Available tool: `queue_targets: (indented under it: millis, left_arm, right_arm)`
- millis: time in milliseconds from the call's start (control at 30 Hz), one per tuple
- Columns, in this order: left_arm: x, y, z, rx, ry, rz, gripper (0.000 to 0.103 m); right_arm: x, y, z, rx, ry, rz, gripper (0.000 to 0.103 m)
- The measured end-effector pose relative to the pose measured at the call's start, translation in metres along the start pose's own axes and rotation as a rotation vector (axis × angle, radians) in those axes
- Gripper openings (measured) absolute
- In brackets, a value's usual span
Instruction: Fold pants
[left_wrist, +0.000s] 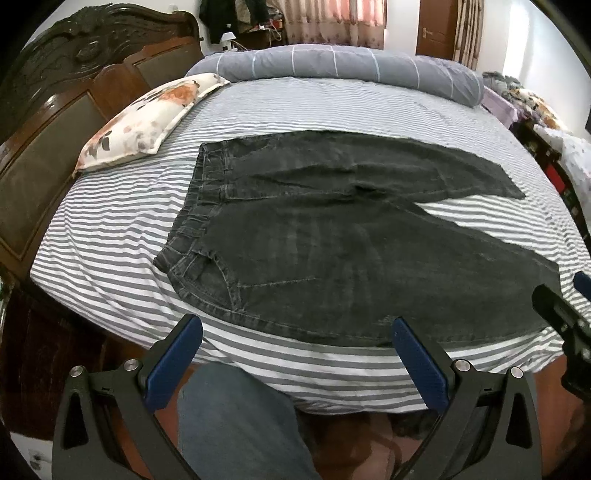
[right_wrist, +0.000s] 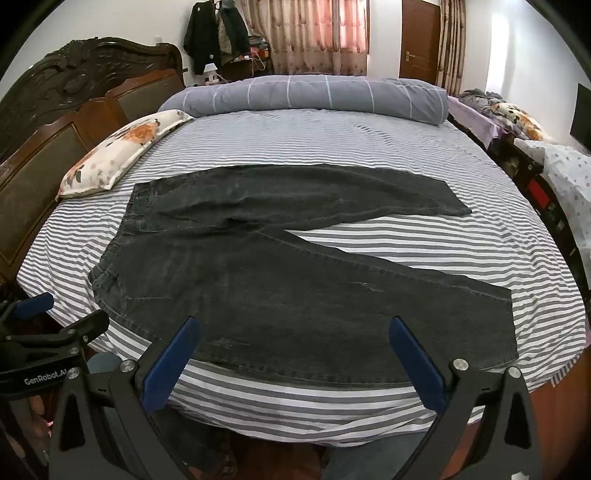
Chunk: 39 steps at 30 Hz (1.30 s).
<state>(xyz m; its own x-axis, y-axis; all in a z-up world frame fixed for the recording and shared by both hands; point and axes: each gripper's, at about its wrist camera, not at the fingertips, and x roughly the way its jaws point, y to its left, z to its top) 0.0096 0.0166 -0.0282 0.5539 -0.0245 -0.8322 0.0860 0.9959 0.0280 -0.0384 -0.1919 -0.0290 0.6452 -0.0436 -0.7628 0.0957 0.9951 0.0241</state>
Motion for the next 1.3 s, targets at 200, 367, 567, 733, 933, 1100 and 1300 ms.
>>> queue_targets:
  millis: [200,367,567,733,933,1100,1300]
  left_arm:
    - [-0.0011,0.0000,0.0004,0.016,-0.008,0.011,0.102]
    - [0.0007,-0.0038,-0.0027,0.007,-0.003,-0.003,0.102]
    - [0.0016,-0.0036,-0.0019,0.014,-0.002,0.008,0.102]
    - [0.0015,-0.0054,-0.0032,0.014,-0.005,0.016,0.102]
    - [0.0014,-0.0053,-0.0040,0.018,-0.001,0.029,0.102]
    - [0.0031,-0.0040,-0.0043,0.017,0.003,0.032,0.102]
    - [0.0042,-0.0038,-0.0045,0.018,0.006,0.034,0.102]
  right_arm:
    - [0.0034,0.0035,-0.0014,-0.003,0.009,0.003,0.102]
    - [0.0049,0.0053,-0.0012,-0.007,0.009,0.002,0.102]
    - [0.0053,0.0059,-0.0012,-0.007,0.010,0.003,0.102]
    - [0.0054,0.0091,-0.0034,-0.010,0.012,0.007,0.102]
    - [0.0051,0.0084,-0.0029,-0.006,0.014,0.011,0.102]
    - [0.0074,0.0085,-0.0035,0.001,0.020,0.010,0.102]
    - [0.0084,0.0068,-0.0044,0.008,0.024,0.009,0.102]
